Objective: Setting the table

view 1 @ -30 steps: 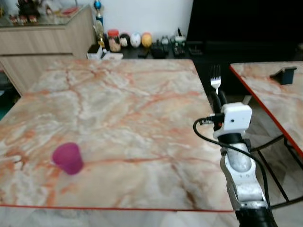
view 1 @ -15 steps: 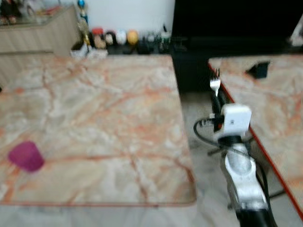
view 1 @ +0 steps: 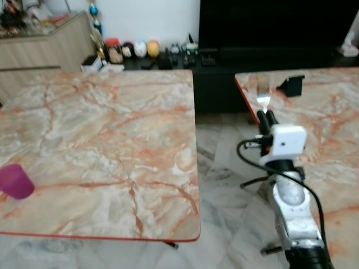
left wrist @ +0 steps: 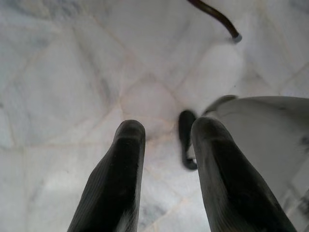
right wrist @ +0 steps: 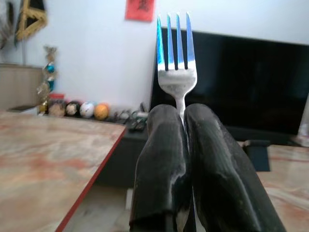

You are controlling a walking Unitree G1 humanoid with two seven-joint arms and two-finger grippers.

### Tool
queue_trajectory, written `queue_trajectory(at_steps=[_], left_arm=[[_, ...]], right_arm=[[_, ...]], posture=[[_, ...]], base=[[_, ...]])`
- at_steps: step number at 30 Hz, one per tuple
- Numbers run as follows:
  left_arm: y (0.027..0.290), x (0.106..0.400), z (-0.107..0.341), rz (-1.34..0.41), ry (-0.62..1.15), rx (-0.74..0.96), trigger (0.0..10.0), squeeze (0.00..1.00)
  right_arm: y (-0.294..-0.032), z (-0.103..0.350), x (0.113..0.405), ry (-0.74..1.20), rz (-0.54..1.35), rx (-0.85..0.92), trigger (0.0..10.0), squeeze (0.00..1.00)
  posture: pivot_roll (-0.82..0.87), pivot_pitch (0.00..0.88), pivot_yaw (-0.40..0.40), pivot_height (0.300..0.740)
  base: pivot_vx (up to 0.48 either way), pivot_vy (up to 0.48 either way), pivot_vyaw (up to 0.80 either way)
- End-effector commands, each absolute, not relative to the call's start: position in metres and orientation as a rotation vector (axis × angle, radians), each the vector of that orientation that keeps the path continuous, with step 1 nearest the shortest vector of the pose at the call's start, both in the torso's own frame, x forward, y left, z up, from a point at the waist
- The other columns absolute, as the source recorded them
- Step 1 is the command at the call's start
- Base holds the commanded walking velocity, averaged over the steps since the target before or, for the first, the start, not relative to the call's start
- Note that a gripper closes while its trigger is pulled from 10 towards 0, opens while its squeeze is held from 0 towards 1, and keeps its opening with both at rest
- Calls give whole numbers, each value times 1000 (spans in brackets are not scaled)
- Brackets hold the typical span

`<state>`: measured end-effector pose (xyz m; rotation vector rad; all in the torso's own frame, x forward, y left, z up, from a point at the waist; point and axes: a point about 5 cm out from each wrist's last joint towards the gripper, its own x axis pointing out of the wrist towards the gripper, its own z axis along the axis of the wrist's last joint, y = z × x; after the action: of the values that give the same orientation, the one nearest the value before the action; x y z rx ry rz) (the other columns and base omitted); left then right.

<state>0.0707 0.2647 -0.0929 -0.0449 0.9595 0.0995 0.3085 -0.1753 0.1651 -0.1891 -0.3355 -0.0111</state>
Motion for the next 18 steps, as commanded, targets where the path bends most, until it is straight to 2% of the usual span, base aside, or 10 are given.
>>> queue_trajectory(at_steps=[1,18], left_arm=[[265,68,-94,95,974,-49,10000,0],[265,69,-94,99,971,-51,10000,0]], right_arm=[[-174,169,310,-348,-5,-181,10000,0],[-177,170,311,-348,-18,-173,10000,0]], posture=[[-80,0,32,740],[-79,0,32,740]], base=[[0,-266,0],[0,-282,0]])
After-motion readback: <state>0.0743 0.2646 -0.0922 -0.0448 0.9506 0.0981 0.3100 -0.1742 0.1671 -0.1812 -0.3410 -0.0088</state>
